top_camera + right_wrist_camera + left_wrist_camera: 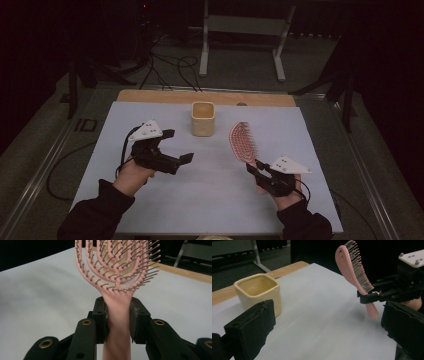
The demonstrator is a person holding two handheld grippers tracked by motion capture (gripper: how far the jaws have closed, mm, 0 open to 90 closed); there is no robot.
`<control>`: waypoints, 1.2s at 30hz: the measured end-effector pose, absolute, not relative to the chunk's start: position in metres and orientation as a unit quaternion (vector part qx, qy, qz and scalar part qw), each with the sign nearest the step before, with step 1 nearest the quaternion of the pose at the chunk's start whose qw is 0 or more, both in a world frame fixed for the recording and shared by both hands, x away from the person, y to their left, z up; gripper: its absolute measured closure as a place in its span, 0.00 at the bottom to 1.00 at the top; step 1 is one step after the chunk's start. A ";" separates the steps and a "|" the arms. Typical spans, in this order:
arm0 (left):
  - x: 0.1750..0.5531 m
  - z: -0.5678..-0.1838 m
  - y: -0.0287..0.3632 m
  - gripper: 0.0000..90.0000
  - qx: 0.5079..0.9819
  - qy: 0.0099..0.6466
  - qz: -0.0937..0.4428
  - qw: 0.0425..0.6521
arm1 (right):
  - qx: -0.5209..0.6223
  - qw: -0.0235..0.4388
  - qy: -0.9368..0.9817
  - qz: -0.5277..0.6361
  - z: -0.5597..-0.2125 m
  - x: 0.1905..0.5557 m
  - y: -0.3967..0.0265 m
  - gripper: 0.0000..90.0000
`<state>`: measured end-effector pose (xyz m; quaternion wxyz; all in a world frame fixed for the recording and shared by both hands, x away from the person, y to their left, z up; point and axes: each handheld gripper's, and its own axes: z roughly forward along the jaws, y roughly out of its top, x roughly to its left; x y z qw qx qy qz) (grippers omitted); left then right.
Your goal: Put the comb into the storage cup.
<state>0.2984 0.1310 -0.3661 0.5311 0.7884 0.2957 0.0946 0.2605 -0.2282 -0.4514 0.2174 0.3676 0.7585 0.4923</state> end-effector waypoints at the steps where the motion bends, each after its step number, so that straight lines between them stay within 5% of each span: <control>1: 0.299 -0.365 0.127 0.00 0.790 0.296 0.092 0.529 | 0.368 0.215 0.758 0.493 -0.451 0.261 -0.228 0.78; 36: 0.334 -0.356 0.032 0.00 0.782 0.355 0.000 0.512 | 0.364 0.213 0.764 0.489 -0.453 0.261 -0.228 0.78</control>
